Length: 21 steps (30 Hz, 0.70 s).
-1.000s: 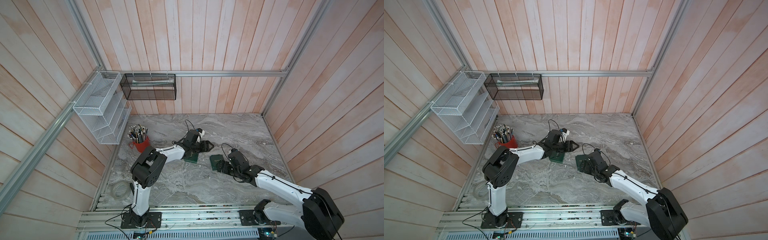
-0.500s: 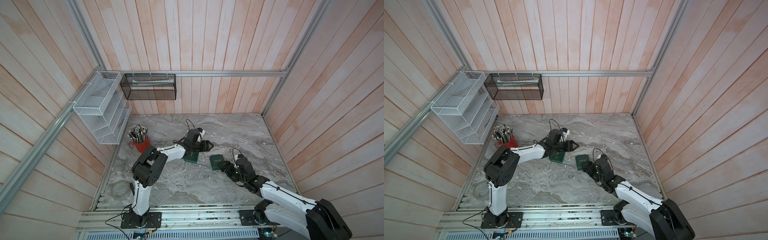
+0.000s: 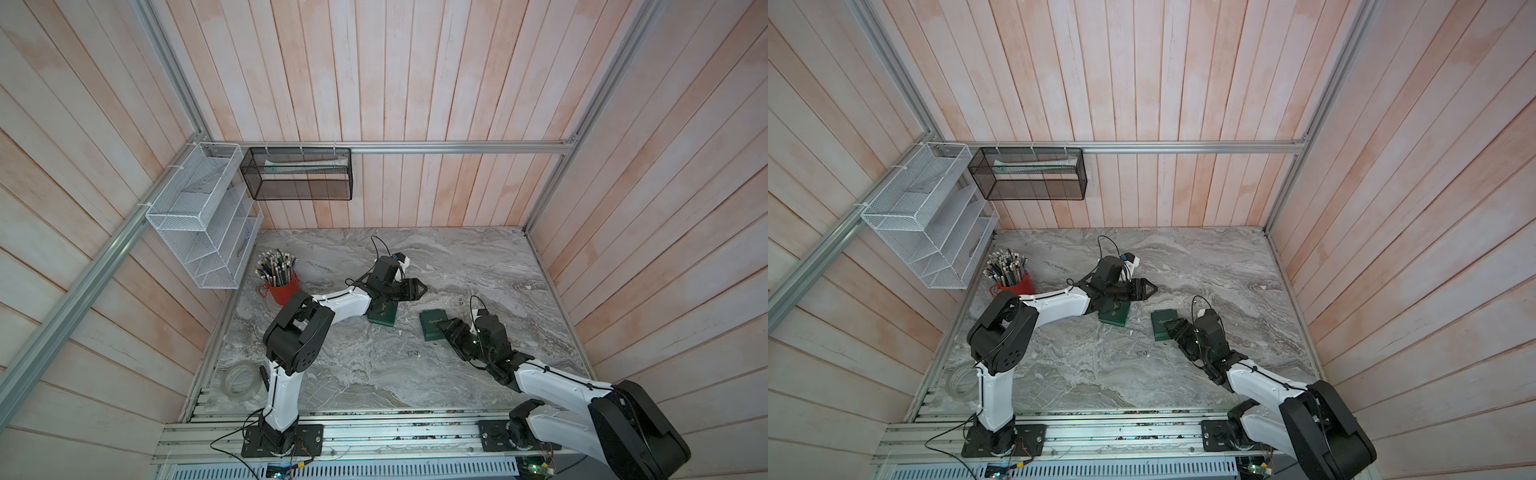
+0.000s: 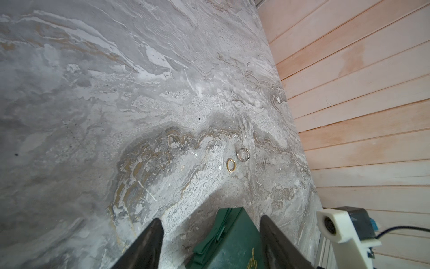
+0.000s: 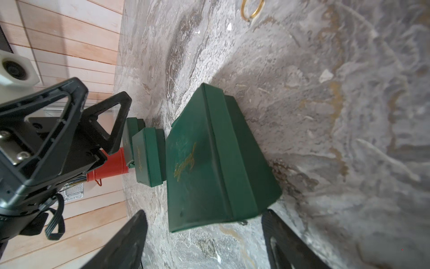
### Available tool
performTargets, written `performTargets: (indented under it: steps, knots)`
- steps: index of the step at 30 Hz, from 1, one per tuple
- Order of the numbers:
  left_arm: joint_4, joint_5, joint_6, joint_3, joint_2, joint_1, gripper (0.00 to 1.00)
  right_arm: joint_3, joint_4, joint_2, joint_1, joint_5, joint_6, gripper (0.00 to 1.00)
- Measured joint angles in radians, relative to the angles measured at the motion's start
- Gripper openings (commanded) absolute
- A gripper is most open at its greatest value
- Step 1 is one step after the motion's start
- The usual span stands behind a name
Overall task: Take the rings out of the lift-off lid box
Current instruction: Adjust the jewelry box at the center of the board.
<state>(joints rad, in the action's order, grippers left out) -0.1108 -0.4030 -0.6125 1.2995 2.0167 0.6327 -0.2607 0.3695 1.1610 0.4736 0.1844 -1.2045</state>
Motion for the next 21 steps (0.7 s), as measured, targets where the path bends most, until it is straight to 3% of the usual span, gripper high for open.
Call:
performTargets:
  steps: [10, 21]
  knots:
    - [0.007, 0.016, 0.003, -0.020, -0.015, -0.022, 0.68, -0.061, 0.034, 0.124, -0.082, 0.059, 0.050, 0.78]
    - [0.007, 0.019, 0.003, -0.099, -0.061, -0.047, 0.68, -0.296, -0.055, 0.291, -0.112, 0.127, 0.240, 0.72]
